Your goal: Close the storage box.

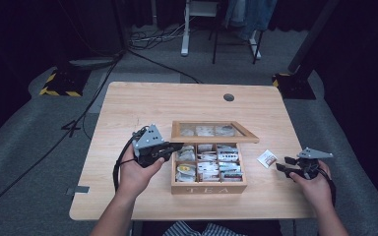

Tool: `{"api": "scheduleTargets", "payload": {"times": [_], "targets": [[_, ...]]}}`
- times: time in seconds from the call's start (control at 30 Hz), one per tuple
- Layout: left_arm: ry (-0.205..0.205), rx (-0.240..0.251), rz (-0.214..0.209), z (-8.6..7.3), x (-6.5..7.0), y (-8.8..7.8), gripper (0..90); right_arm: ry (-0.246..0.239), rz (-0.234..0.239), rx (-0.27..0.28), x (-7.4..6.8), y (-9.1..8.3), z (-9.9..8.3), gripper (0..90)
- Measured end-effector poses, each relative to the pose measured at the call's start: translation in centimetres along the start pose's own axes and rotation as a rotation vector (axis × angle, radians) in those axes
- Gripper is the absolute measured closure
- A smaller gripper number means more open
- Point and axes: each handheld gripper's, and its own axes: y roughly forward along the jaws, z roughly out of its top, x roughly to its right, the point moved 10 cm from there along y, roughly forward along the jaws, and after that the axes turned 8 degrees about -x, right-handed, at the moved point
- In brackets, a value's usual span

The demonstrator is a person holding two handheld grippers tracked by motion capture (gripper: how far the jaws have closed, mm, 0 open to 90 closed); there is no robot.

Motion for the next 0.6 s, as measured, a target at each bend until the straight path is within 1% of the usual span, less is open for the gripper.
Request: {"api": "scheduleTargets", "payload": {"times": [0.03,0.07,0.27,0.37,0.4,0.43,0.5,0.53,0.57,0.6], "targets": [[-0.003,-0.006,-0.003,-0.1,0.1,0.0,89.5,-0.005,-0.001,-0.004,0.0,0.0,0.0,47.3],[-0.006,-0.012,-0.005,-0.2,0.1,0.0,89.6,-0.024,-0.011,-0.023,0.2,-0.1,-0.3,47.3],[-0.018,-0.04,-0.009,-0.8,0.4,0.0,89.6,-0.029,-0.005,-0.033,0.2,0.0,-0.9,47.3],[-0.023,-0.051,-0.007,-1.1,0.6,0.0,89.5,-0.031,0.002,-0.024,0.1,0.0,-0.8,47.4],[-0.028,-0.056,-0.008,-1.2,0.7,0.0,89.5,-0.02,0.014,-0.004,0.0,0.0,-0.5,47.3],[-0.024,-0.062,-0.003,-1.4,0.8,0.0,89.5,-0.02,0.014,-0.004,0.0,0.0,-0.5,47.3],[-0.033,-0.072,-0.011,-1.7,1.0,-0.1,89.4,-0.013,0.022,0.011,-0.1,-0.1,-0.2,47.3],[-0.03,-0.08,-0.01,-1.8,1.1,-0.2,89.2,-0.018,0.026,0.017,-0.2,-0.1,0.2,47.4],[-0.038,-0.083,-0.017,-2.0,1.2,-0.2,89.2,-0.018,0.026,0.017,-0.2,-0.1,0.2,47.4],[-0.037,-0.091,-0.015,-2.1,1.3,-0.3,89.2,-0.012,0.026,0.021,-0.2,-0.1,0.3,47.3]]}}
